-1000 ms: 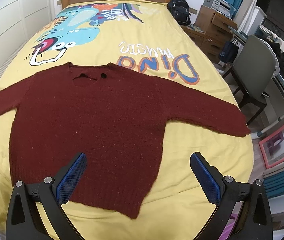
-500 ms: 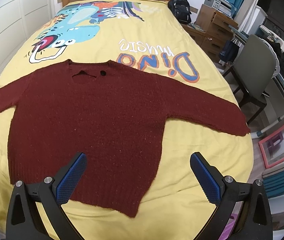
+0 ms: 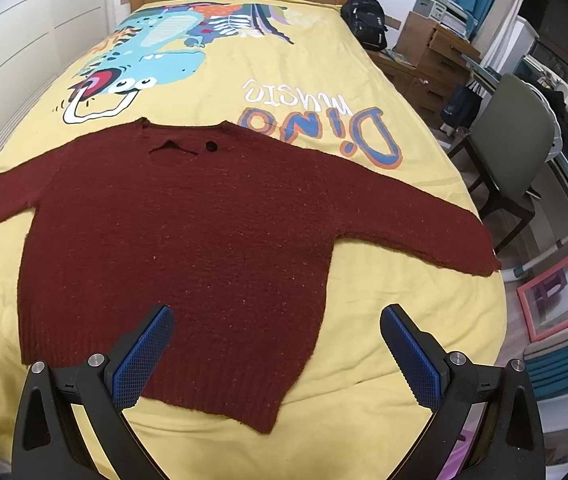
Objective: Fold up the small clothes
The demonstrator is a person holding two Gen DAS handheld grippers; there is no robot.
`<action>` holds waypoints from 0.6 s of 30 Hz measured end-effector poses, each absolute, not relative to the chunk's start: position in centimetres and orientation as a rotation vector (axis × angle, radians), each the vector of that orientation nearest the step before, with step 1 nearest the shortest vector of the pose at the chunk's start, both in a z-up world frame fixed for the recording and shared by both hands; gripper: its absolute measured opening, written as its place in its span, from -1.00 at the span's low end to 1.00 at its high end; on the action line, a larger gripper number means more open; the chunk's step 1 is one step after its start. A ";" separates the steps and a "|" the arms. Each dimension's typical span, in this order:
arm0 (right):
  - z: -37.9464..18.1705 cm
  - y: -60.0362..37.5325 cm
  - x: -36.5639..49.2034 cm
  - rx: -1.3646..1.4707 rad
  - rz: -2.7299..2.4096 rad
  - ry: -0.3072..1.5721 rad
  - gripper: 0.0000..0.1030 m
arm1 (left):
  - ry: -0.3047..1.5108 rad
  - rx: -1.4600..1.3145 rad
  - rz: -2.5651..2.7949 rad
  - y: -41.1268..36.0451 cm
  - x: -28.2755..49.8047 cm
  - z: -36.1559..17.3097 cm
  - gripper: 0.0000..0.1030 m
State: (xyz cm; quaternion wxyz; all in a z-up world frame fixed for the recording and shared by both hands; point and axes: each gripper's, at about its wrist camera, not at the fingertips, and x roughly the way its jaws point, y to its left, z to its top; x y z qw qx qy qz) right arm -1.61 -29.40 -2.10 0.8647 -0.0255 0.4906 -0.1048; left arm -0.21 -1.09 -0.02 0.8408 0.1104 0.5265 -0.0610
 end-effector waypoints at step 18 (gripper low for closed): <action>-2.3 -29.0 -1.4 -0.073 -0.213 1.044 1.00 | 1.126 0.239 -0.117 -0.8 0.0 -0.3 0.98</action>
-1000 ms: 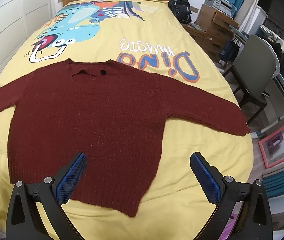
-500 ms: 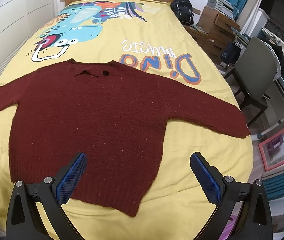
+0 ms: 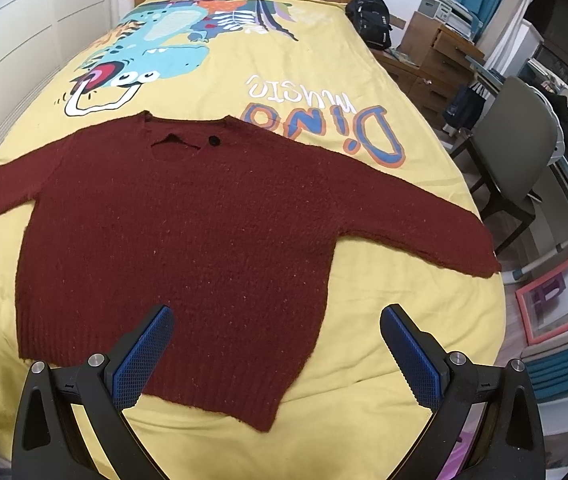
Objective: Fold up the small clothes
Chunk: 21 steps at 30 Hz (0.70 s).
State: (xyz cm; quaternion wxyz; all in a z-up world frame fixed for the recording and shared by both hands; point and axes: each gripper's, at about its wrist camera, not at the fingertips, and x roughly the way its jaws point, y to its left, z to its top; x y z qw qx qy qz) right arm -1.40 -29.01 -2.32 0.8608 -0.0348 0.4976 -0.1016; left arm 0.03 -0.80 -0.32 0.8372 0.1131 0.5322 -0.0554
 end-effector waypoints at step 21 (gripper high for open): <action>-3.2 -30.5 -0.1 -0.051 -0.236 1.056 1.00 | 1.143 0.240 -0.124 -0.9 0.5 -1.1 0.98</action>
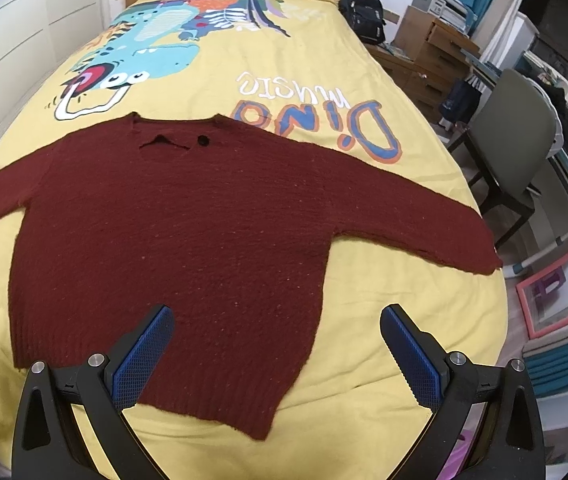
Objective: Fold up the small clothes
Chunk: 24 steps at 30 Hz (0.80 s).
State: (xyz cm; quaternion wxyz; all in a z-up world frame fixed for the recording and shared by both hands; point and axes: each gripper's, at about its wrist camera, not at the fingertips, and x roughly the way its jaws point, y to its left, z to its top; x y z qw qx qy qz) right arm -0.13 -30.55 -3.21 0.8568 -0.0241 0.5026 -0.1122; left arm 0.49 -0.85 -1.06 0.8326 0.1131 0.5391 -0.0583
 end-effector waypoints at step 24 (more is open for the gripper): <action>-13.2 -62.4 7.2 0.398 -0.586 1.061 1.00 | 1.112 0.267 -0.139 -1.6 10.1 -2.5 0.98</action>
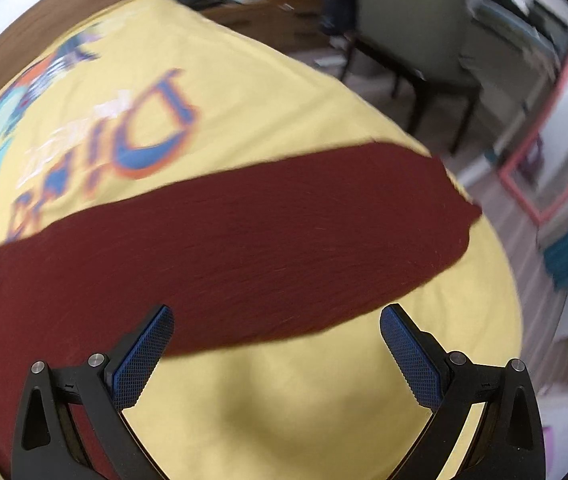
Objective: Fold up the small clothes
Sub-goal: 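Reach the right gripper to a sweater sleeve cuff and close on it, then lift the sleeve with the right gripper and fold it across the sweater body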
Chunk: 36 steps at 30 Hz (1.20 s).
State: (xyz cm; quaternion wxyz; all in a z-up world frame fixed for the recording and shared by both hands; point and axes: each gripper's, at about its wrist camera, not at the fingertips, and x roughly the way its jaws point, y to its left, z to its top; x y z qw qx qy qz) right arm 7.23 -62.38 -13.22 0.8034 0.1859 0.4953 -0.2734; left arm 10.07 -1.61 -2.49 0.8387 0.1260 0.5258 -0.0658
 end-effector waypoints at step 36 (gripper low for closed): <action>-6.4 -63.1 11.0 0.432 -0.503 0.937 -0.74 | 1.236 0.205 -0.101 0.5 11.1 -8.1 0.98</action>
